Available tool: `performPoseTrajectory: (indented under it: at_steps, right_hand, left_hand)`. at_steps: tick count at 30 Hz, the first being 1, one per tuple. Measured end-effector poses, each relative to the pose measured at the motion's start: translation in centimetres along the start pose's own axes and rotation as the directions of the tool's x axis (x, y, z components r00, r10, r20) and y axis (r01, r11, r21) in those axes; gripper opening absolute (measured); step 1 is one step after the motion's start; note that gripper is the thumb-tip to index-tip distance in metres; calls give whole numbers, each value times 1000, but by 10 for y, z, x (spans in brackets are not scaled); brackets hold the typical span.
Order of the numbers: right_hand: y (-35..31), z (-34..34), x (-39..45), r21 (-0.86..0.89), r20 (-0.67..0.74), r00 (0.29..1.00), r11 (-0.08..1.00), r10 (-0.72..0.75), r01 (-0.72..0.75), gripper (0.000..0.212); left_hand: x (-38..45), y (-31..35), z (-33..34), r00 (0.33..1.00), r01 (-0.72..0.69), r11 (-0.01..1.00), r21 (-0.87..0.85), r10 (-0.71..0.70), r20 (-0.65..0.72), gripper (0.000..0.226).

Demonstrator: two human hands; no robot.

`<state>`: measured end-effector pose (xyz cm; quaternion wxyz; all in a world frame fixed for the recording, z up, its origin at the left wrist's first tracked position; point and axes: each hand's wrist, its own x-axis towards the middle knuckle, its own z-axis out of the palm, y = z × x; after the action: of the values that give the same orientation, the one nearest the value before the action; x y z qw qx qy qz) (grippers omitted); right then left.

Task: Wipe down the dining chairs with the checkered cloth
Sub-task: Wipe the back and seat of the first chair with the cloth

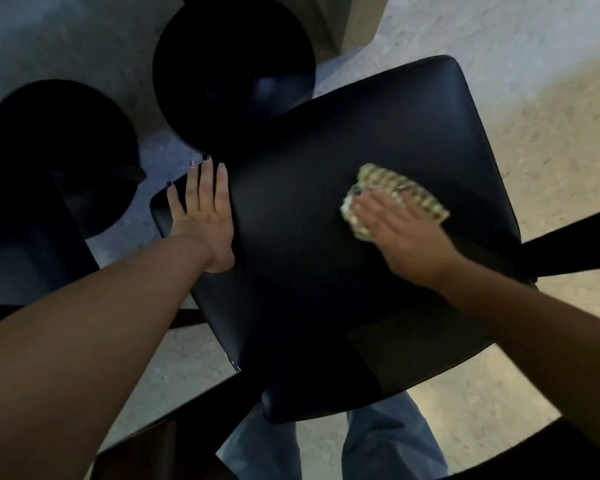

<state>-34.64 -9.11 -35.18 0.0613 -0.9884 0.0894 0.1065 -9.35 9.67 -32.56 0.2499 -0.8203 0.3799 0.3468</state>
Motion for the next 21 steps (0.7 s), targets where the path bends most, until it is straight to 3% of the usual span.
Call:
performPoseTrajectory:
  at_steps: [3,5,6,8,9,10,12,14,16,19,21]
  right_hand:
    - [38,-4,-12,105,-44,976,972,214,-209,55]
    - [56,-3,-20,198,-72,903,893,424,-404,56]
    - [61,-1,-24,260,-78,826,811,559,-525,56]
    - [63,2,-25,396,-35,561,527,827,-752,55]
    - [58,4,-22,440,-4,422,380,907,-814,55]
    - [49,4,-18,456,9,326,286,945,-843,55]
    - [24,7,-12,457,-19,267,246,964,-855,58]
    - [-10,10,-9,458,-48,322,308,945,-834,60]
    - [-48,13,-9,461,-65,433,412,899,-786,60]
    - [-107,16,-12,491,-61,643,583,764,-647,55]
    - [-145,16,-16,477,-56,816,733,575,-484,57]
  left_hand:
    - [0,0,-1,1000,5,1000,3,-5,-8,146]
    - [0,0,-1,1000,4,1000,3,-4,-11,147]
    - [0,0,0,1000,4,1000,3,-4,-16,147]
    - [0,0,0,1000,4,1000,6,-4,-23,147]
    - [0,0,1,1000,6,1000,6,-6,-25,147]
    - [0,0,1,1000,8,1000,5,-8,-26,148]
    - [1,0,1,1000,5,1000,2,-5,-29,148]
    - [0,0,1,999,2,1000,-1,-2,-33,149]
    - [0,0,1,999,1,1000,-7,-2,-40,149]
    - [0,0,2,998,2,1000,-8,-3,-57,148]
    - [1,1,2,998,5,1000,-3,-5,-56,146]
